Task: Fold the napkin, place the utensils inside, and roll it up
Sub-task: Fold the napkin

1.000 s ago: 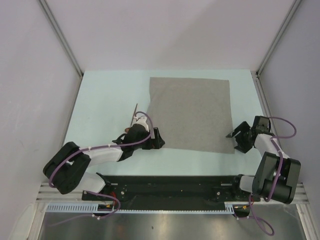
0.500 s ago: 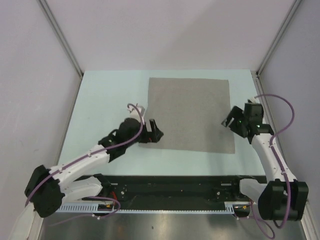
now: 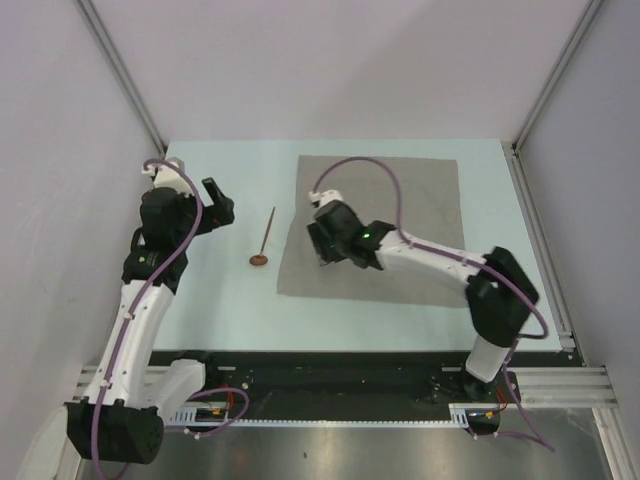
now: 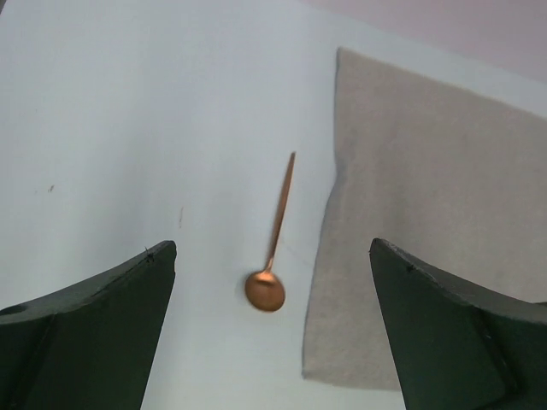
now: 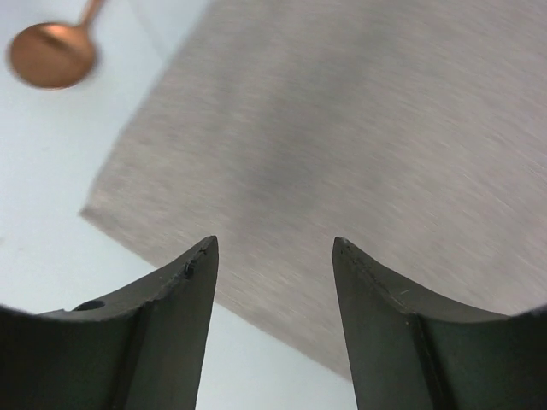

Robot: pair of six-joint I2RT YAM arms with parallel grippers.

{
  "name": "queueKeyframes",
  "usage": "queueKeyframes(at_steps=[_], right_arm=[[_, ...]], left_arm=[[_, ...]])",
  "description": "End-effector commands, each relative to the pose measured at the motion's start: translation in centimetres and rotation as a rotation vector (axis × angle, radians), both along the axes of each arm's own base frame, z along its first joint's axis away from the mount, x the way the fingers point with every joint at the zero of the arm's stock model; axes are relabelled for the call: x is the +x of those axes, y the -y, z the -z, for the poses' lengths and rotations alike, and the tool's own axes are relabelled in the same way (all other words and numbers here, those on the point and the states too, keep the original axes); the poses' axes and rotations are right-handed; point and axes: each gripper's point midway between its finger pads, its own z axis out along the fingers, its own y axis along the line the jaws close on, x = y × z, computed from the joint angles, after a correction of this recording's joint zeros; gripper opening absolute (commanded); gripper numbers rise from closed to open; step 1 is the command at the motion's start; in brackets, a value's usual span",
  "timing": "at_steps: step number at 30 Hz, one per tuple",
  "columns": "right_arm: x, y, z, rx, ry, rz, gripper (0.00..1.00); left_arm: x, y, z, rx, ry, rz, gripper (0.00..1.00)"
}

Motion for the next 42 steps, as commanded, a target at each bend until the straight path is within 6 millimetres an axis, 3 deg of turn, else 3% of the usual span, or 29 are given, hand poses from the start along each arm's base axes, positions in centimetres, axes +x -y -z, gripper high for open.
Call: queueKeyframes(at_steps=[1,3,4,6,10,15,25,32,42], right_arm=[[-0.6,-7.5,0.2,-0.076,0.103,-0.174,0.59],[-1.6,-10.5,0.0,-0.064,0.112,-0.242,0.56],[-1.9,-11.4,2.0,-0.095,0.092,-0.268,0.55],[-2.5,-13.0,2.4,-0.108,0.093,-0.308,0.51],[-3.2,-14.5,4.8,-0.118,0.063,-0.370,0.47],[-4.8,-16.1,5.7,-0.100,0.029,-0.445,0.41],[-6.9,-17.1,7.8,-0.101,-0.015,-0.492,0.40],[-6.6,-17.2,9.0,-0.124,-0.029,-0.484,0.40],[-6.7,-14.6,11.3,-0.197,-0.116,-0.411,0.35]], left_arm=[[-0.5,-1.5,2.3,0.043,-0.070,0.003,1.00],[-0.6,-1.6,2.3,0.044,-0.068,0.001,1.00],[-0.6,-1.6,2.6,0.044,-0.074,0.001,1.00],[-0.7,-1.6,2.6,0.045,-0.076,0.002,1.00],[-0.7,-1.7,2.9,0.049,-0.084,-0.004,1.00],[-0.7,-1.7,3.2,0.048,-0.094,-0.001,1.00],[-0.7,-1.6,3.4,0.046,-0.099,0.003,1.00],[-0.8,-1.6,3.4,0.049,-0.099,0.002,1.00],[-0.9,-1.8,3.4,0.054,-0.099,-0.004,1.00]])
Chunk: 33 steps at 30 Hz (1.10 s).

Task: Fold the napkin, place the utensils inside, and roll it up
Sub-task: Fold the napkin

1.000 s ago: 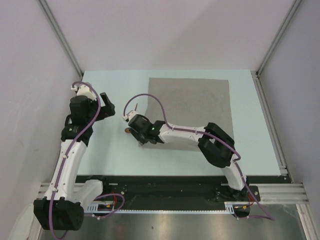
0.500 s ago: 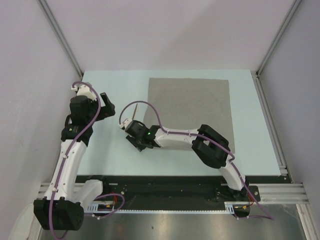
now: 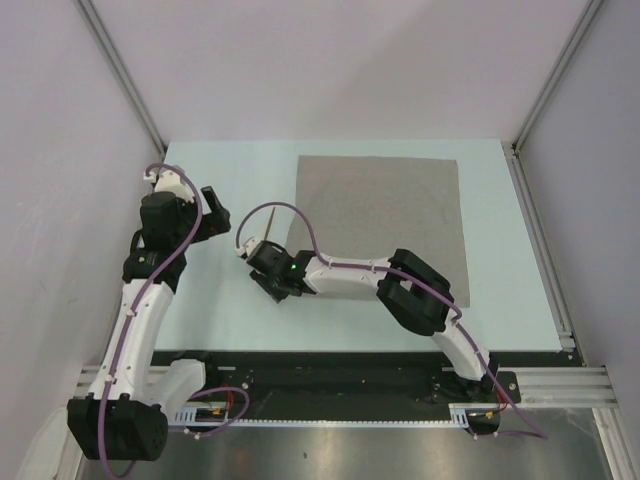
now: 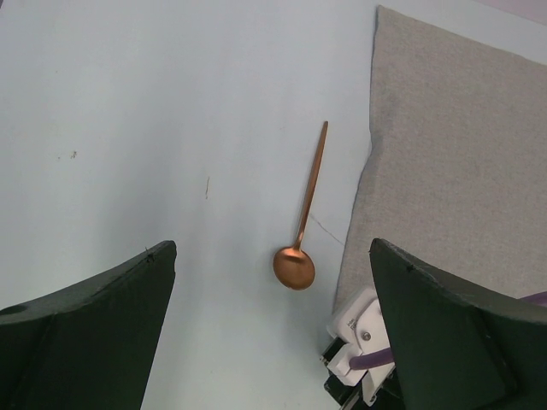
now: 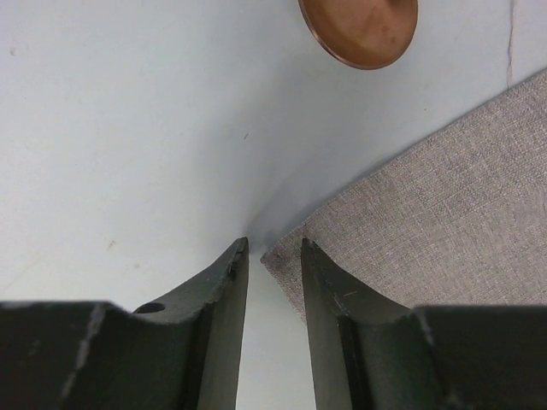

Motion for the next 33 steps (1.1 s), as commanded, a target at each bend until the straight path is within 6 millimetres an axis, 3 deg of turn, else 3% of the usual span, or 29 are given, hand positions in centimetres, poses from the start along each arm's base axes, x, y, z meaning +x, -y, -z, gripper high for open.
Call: queueKeyframes(at_steps=[1,8,14,15,19,26,30,33], right_arm=[[0.3,1.7,1.3,-0.057,-0.042,0.058,0.35],[-1.3,2.6,3.3,-0.072,-0.163,0.066,0.28],[-2.5,1.9,3.9,-0.032,-0.245,0.030,0.06],[-2.6,1.7,3.4,-0.017,-0.249,0.020,0.00],[-3.6,0.7,1.8,0.039,-0.275,-0.025,0.00],[-8.0,-2.3,-1.9,0.155,-0.351,-0.126,0.00],[-8.8,-3.0,-3.2,0.174,-0.362,-0.132,0.00],[-7.2,-2.3,-3.9,0.170,-0.332,-0.103,0.00]], left_arm=[[-0.2,-0.1,-0.2,0.016,0.011,0.011,1.00],[-0.2,-0.1,-0.2,0.016,0.011,0.011,1.00],[-0.2,-0.1,-0.2,0.016,0.011,0.011,1.00],[-0.2,-0.2,-0.2,0.017,0.011,0.010,1.00],[-0.2,-0.3,-0.3,0.021,0.014,0.006,1.00],[-0.3,-0.3,-0.3,0.024,0.016,0.003,1.00],[-0.3,-0.4,-0.3,0.025,0.016,0.001,1.00],[-0.3,-0.4,-0.3,0.026,0.014,0.002,1.00]])
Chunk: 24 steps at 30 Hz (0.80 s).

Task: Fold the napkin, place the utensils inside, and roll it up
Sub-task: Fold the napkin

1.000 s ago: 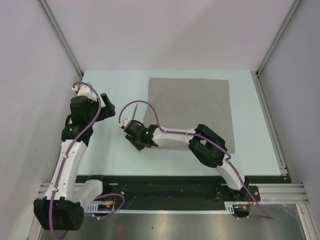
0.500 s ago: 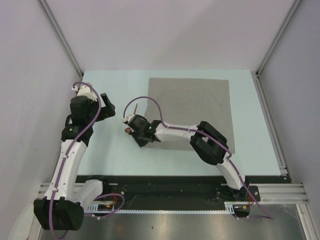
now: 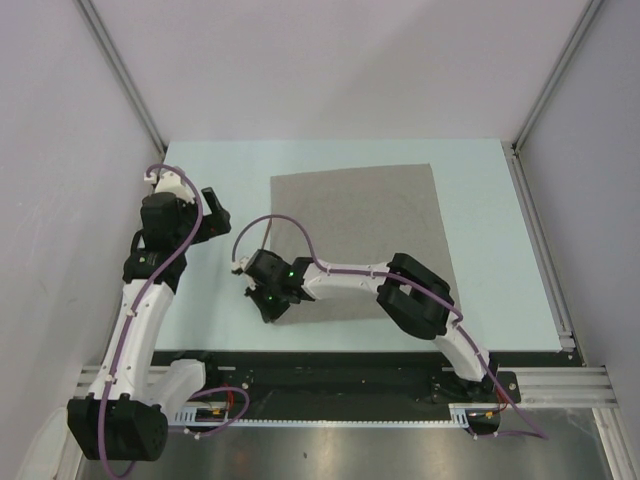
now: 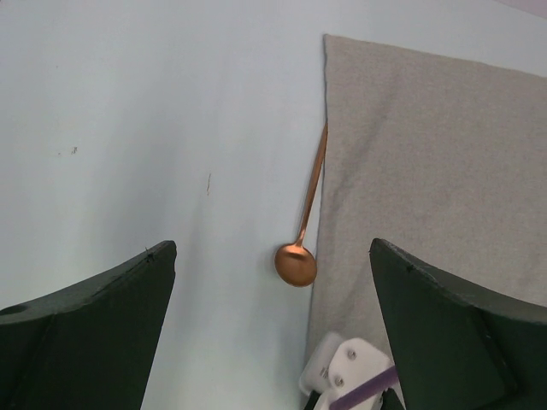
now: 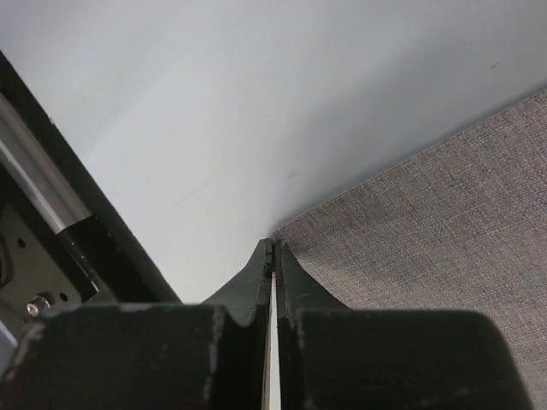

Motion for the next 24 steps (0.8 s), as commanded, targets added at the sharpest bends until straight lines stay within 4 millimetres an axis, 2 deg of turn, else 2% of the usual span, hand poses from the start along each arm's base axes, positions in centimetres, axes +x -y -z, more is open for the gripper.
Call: queueKeyframes(at_steps=[1,2,3,4,6,7,9,10,11,13,14,16,17,20,21,22,24], right_arm=[[0.8,0.5,-4.0,0.038,0.000,0.023,0.00],[2.0,1.0,-4.3,0.030,0.027,0.045,0.00],[4.2,2.3,-4.3,0.015,0.049,0.076,0.00],[5.2,3.4,-4.1,-0.011,0.057,0.098,0.00],[8.4,5.6,-4.8,-0.036,0.121,0.150,0.00],[11.3,7.7,-4.8,-0.050,0.138,0.212,0.00],[14.3,10.4,-4.9,-0.086,0.188,0.265,0.00],[17.2,12.7,-5.0,-0.091,0.200,0.330,0.00],[19.1,14.4,-4.9,-0.119,0.238,0.379,0.00],[22.3,16.7,-5.1,-0.117,0.271,0.435,0.00],[24.7,19.2,-5.0,-0.118,0.279,0.497,0.00],[27.4,20.8,-4.9,-0.097,0.298,0.546,0.00],[29.3,23.1,-4.9,-0.103,0.304,0.594,0.00],[32.8,25.5,-4.6,-0.115,0.357,0.654,0.00],[34.5,26.9,-5.1,-0.112,0.379,0.691,0.00],[35.3,27.6,-4.2,-0.130,0.383,0.709,0.00],[36.9,29.3,-4.3,-0.130,0.398,0.749,0.00]], left_arm=[[-0.2,-0.3,-0.6,0.024,0.023,0.004,1.00],[-0.2,-0.3,-0.6,0.024,0.022,0.003,1.00],[-0.2,-0.3,-0.6,0.024,0.022,0.003,0.99],[-0.2,-0.3,-0.6,0.023,0.020,0.002,1.00],[-0.2,-0.3,-0.5,0.024,0.019,0.003,1.00],[-0.2,-0.4,-0.6,0.026,0.020,0.002,1.00],[-0.1,-0.9,-0.5,0.040,0.017,-0.021,1.00],[-0.1,-0.9,-0.4,0.041,0.012,-0.024,1.00],[-0.1,-1.0,-0.3,0.042,0.011,-0.025,1.00],[0.0,-1.0,-0.2,0.045,0.008,-0.027,1.00],[0.0,-1.0,-0.2,0.045,0.006,-0.027,1.00],[0.0,-1.0,0.0,0.047,0.003,-0.028,1.00],[0.0,-1.1,0.0,0.047,0.001,-0.031,1.00],[0.1,-1.2,0.3,0.054,-0.006,-0.037,1.00],[0.1,-2.1,0.3,0.052,-0.009,-0.065,1.00],[0.1,-2.2,0.5,0.052,-0.012,-0.066,1.00],[0.1,-2.3,0.5,0.054,-0.012,-0.070,1.00]])
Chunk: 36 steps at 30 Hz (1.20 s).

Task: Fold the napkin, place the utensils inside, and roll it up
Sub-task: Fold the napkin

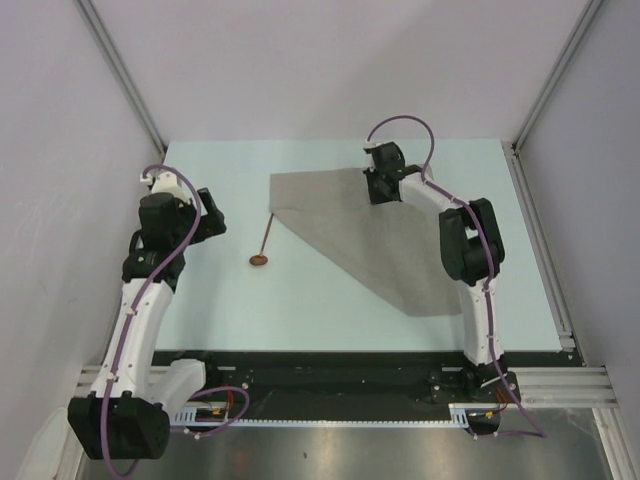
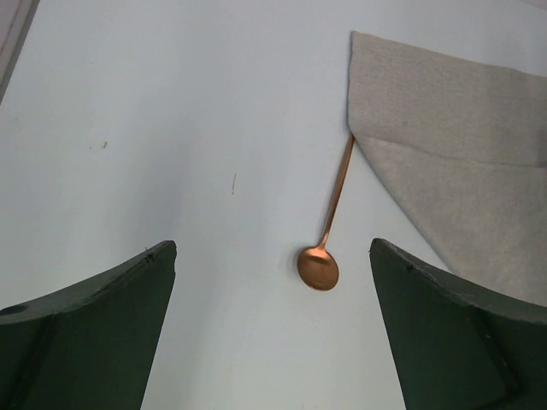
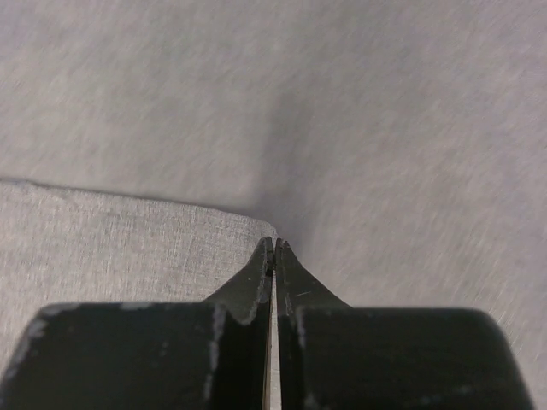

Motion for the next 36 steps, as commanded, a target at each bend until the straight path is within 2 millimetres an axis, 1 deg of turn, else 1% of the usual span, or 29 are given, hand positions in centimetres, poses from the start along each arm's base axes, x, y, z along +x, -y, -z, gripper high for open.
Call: queueKeyframes(at_steps=[1,4,7,9,12,13,15,16,20,25,29,36], right_arm=[[4.7,1.4,-1.1,-0.019,0.117,0.038,0.00],[6.4,2.8,-1.3,-0.031,0.153,0.077,0.00],[7.6,4.2,-1.5,-0.055,0.173,0.117,0.00],[8.3,5.4,-1.6,-0.076,0.187,0.146,0.00],[9.1,6.6,-1.9,-0.079,0.204,0.173,0.00],[9.6,7.4,-2.1,-0.079,0.211,0.190,0.00],[10.2,8.0,-2.2,-0.082,0.217,0.204,0.00],[10.5,8.8,-2.2,-0.081,0.218,0.217,0.00],[11.9,10.0,-1.5,-0.089,0.209,0.243,0.00],[12.7,11.7,-0.8,-0.135,0.211,0.268,0.00],[13.6,13.1,-1.2,-0.135,0.231,0.304,0.00],[15.0,14.3,-1.7,-0.144,0.270,0.329,0.00]], left_arm=[[0.1,-1.2,0.3,0.025,-0.004,-0.038,1.00],[0.1,-1.4,0.4,0.031,-0.008,-0.044,1.00],[0.1,-1.6,0.6,0.031,-0.012,-0.049,1.00],[0.2,-1.5,0.8,0.031,-0.018,-0.047,1.00],[0.2,-1.6,0.9,0.031,-0.020,-0.049,1.00],[0.1,-1.6,1.0,0.031,-0.023,-0.050,1.00],[0.2,-1.7,1.0,0.034,-0.023,-0.052,1.00],[0.2,-1.7,1.0,0.035,-0.023,-0.054,1.00],[0.2,-1.9,1.2,0.039,-0.028,-0.060,1.00],[0.2,-2.1,1.3,0.042,-0.033,-0.066,1.00],[0.2,-2.3,1.5,0.044,-0.039,-0.071,1.00],[0.3,-2.3,1.8,0.044,-0.052,-0.072,1.00]])
